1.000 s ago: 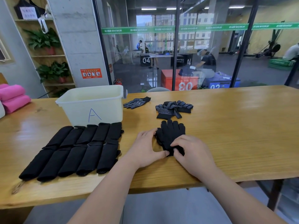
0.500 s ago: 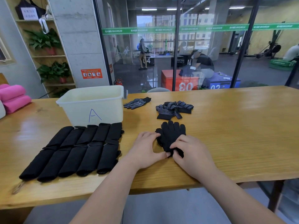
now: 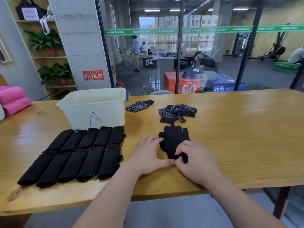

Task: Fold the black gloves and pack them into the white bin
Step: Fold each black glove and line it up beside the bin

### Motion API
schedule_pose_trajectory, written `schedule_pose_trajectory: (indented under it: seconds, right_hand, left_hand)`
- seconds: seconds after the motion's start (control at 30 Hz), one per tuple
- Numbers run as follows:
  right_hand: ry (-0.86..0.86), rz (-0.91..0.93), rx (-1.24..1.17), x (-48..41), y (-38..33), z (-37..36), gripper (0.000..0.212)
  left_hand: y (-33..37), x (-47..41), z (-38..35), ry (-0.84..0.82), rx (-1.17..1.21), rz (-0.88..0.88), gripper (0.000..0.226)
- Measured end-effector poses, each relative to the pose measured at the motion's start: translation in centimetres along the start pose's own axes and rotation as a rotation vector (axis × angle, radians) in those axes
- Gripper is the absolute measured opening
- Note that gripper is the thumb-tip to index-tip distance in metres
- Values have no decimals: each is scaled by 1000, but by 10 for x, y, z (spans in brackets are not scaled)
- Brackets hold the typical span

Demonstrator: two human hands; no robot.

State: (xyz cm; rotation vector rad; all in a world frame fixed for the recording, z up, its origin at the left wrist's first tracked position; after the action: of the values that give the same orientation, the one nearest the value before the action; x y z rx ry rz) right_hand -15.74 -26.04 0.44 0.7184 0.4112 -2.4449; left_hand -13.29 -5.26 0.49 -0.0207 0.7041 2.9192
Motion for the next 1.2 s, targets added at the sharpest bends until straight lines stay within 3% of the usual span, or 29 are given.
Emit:
schedule_pose_trajectory:
  seconds: [0.1, 0.2, 0.33, 0.47, 0.63, 0.8, 0.93, 1.03, 1.1, 1.2]
  right_hand:
    - [78, 1, -56, 0, 0, 4, 19]
    - [112, -29, -101, -3, 6, 3, 24]
    - [-128, -76, -112, -8, 13, -8, 30]
    - [-120, -171, -136, -28, 22, -5, 32]
    - [-486, -121, -101, -51, 32, -23, 60]
    - [-444, -183, -47, -74, 37, -23, 66]
    - [-647, -135, -41, -83, 30, -37, 72]
    - [-514, -159, 7, -97, 31, -41, 68]
    - [-484, -126, 49, -103, 27, -47, 69]
    - [-600, -113, 77, -98, 21, -64, 74]
  left_hand:
    - [0, 0, 3, -46, 50, 6, 108]
    - [-2, -3, 0, 9, 63, 37, 90]
    - [4, -2, -9, 35, -169, 54, 88]
    - [6, -1, -7, 30, -162, 71, 100]
    - [4, -2, -8, 21, -169, 88, 110]
    - [5, -3, -8, 19, -148, 80, 110]
    - [4, -4, -7, 21, -124, 75, 108]
    - [4, -3, -5, 24, -92, 71, 106]
    - [3, -3, -4, 44, -47, 69, 101]
    - [1, -4, -1, 104, 36, 89, 84]
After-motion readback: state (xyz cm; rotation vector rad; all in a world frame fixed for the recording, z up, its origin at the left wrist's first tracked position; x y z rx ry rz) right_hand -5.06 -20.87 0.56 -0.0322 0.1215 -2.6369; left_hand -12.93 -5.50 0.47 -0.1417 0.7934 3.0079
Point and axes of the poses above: each hand's wrist, its own x-axis away from the middle knuckle, its own z-axis out of the back of the hand, y = z × x, the point moved 2 cm from there along -x, towards the middle knuckle, and after that the axes turned 9 degrees about z, right-handed, at the moved point
